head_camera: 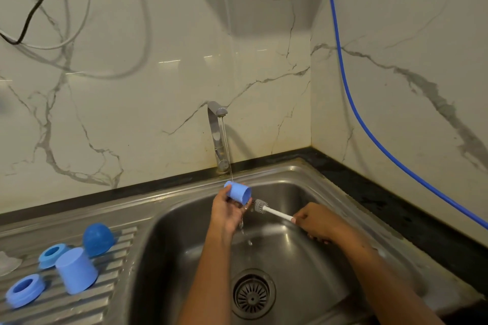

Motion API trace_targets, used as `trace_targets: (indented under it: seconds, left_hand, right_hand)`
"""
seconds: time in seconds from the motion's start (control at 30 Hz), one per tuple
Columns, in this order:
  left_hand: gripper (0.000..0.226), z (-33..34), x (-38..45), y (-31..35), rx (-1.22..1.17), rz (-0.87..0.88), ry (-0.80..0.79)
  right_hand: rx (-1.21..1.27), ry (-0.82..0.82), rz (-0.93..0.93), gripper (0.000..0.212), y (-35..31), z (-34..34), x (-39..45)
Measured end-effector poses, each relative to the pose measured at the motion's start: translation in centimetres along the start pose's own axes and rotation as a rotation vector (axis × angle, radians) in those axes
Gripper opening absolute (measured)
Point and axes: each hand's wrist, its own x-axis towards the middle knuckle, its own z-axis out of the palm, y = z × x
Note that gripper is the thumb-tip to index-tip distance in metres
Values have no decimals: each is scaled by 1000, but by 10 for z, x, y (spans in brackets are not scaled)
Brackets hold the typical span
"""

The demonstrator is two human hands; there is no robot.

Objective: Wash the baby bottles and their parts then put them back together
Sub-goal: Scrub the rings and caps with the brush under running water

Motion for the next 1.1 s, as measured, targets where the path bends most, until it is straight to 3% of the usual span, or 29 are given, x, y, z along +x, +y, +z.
trace_targets:
  seconds: [0.13,0.37,0.5,0.6,0.77,0.87,0.9,0.93,1.0,1.03,1.1]
  left_hand:
    - [43,4,-2,-4,230,119,173]
    - [35,2,-43,14,420,239,291]
    - [31,-24,-82,36,824,385,294]
    - [32,-42,-109,53,972,446,294]
    - [14,-63,-134,65,872,458,212]
    - [7,-67,-136,76,622,277,96]
    - [10,-72,-132,77,677,240,99]
    - [16,-78,-129,76,881,239,133]
    - [32,-89,-122,68,1482,288,244]
    - [37,-94,-120,65,1654,327,263]
    - [39,-94,-118,64,1685,349,235]
  right_hand:
    - [-33,-9,-33,29,-3,5,2]
    - [-82,-56,-80,25,-7,4,-5]
    - [-66,-113,-149,25,-11,8,-12]
    - [-61,-119,-226,21,-14,13,-16]
    - [-83,-132,-287,22,-12,23,-15]
    - [-102,-148,-292,26,-11,27,-13]
    - [-115,-153,-289,27,-11,27,-11]
    - [-125,-159,-286,28,-10,27,-10]
    - [-140,-170,-274,27,-9,29,-8]
    - [-148,-176,-266,27,-9,31,-7]
    - [-156,-187,-252,28,-9,32,-5]
